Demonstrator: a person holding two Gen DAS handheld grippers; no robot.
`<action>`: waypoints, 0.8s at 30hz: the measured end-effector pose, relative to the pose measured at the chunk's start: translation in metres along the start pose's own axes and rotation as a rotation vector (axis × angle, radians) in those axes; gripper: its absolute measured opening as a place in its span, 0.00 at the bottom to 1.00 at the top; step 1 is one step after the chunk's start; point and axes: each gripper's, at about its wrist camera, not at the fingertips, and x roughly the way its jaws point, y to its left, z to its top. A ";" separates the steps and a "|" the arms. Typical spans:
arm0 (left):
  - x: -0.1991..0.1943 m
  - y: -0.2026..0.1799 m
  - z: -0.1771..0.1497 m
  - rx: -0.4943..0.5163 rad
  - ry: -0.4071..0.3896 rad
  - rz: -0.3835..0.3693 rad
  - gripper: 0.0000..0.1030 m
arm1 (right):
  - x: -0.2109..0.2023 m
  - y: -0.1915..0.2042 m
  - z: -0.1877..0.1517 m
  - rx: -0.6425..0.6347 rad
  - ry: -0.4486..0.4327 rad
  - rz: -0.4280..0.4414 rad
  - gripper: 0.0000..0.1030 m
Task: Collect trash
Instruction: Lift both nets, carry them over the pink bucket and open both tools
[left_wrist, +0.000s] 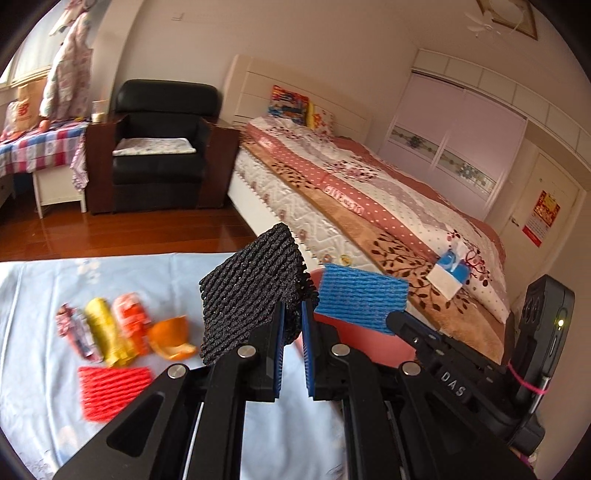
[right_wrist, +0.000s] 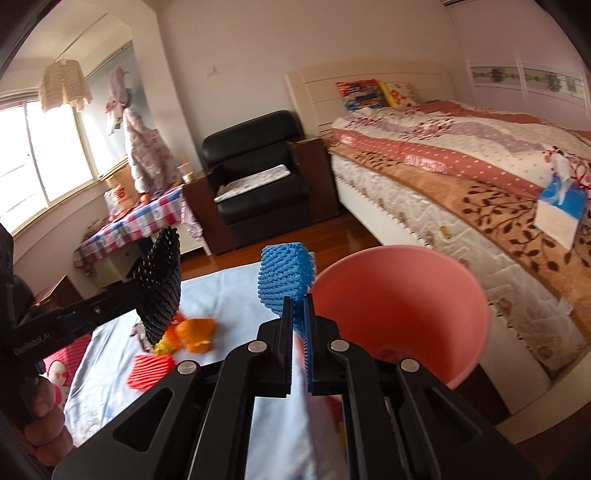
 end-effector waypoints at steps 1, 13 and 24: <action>0.004 -0.004 0.002 0.004 0.003 -0.007 0.08 | 0.001 -0.005 0.001 0.003 -0.002 -0.007 0.05; 0.065 -0.055 0.008 0.056 0.054 -0.071 0.08 | 0.008 -0.059 0.001 0.056 0.017 -0.090 0.05; 0.117 -0.066 -0.012 0.075 0.170 -0.094 0.08 | 0.027 -0.086 -0.010 0.103 0.087 -0.129 0.05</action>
